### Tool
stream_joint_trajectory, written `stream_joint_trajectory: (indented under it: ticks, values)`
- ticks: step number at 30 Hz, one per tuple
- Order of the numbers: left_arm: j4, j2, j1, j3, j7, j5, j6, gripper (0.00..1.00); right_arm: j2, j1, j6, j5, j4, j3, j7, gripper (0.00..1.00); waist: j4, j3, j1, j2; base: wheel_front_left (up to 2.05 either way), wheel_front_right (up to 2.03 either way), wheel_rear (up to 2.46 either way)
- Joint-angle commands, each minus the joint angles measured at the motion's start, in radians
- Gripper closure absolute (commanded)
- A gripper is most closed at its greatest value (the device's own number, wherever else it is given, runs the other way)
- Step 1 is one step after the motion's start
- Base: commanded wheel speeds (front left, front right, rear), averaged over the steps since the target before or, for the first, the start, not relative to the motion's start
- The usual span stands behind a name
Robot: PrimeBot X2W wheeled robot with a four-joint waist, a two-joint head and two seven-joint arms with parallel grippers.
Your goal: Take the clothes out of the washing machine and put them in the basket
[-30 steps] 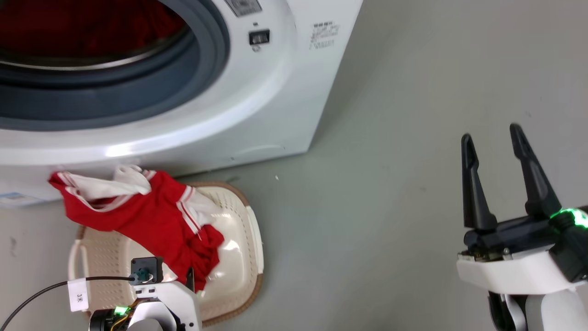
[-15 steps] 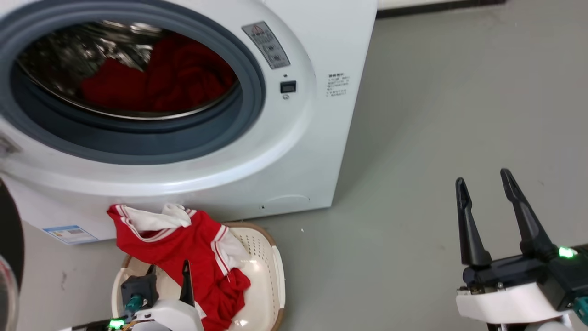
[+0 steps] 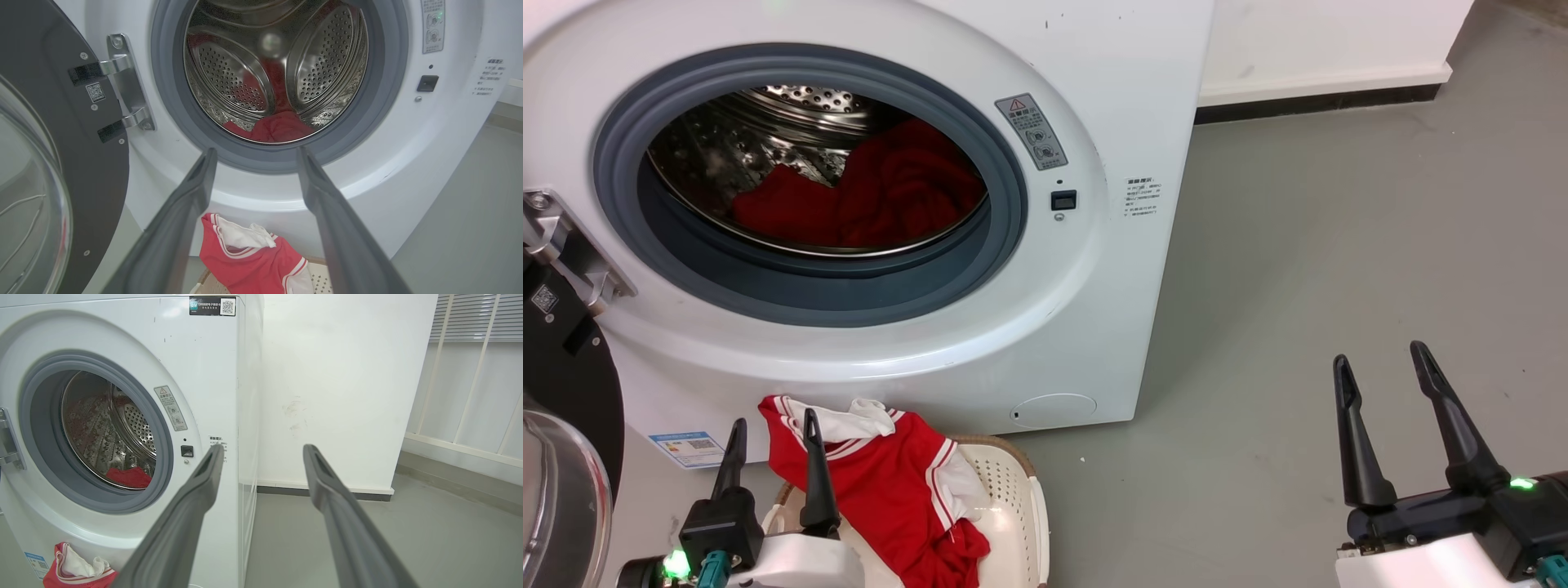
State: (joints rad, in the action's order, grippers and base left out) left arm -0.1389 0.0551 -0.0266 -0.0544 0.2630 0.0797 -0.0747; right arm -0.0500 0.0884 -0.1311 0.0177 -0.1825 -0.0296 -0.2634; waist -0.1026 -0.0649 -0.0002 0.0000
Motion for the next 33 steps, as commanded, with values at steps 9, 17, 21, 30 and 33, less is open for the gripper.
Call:
stream_joint_trajectory:
  ticks: [9, 17, 21, 30, 33]
  values:
    - [0.027, -0.004, 0.063, -0.009, 0.003, -0.024, 0.010, 0.00, -0.001, -0.015, 0.001, 0.010, -0.009, -0.011, -0.002, 0.00, -0.009, -0.028, 0.0002, 0.0000, 0.00, 0.00, 0.00]
    - [-0.124, 0.061, 0.297, -0.047, 0.003, -0.040, 0.059, 0.00, 0.000, -0.087, 0.001, 0.023, -0.025, -0.024, -0.002, 0.00, -0.073, -0.145, 0.0002, 0.0000, 0.00, 0.00, 0.00]
    - [-0.230, 0.111, 0.444, -0.065, 0.003, -0.043, 0.075, 0.00, 0.000, -0.136, 0.001, 0.037, -0.033, -0.027, -0.002, 0.00, -0.116, -0.225, 0.0002, 0.0000, 0.00, 0.00, 0.00]
    - [-0.539, 0.267, 0.821, -0.041, -0.021, -0.083, 0.118, 0.00, 0.000, -0.223, 0.001, 0.090, -0.054, -0.025, -0.002, 0.00, -0.200, -0.396, 0.0002, 0.0000, 0.00, 0.00, 0.00]
    - [-0.627, 0.310, 0.953, -0.026, -0.063, -0.096, 0.134, 0.00, 0.000, -0.244, 0.001, 0.106, -0.060, -0.023, -0.002, 0.00, -0.222, -0.447, 0.0002, 0.0000, 0.00, 0.00, 0.00]
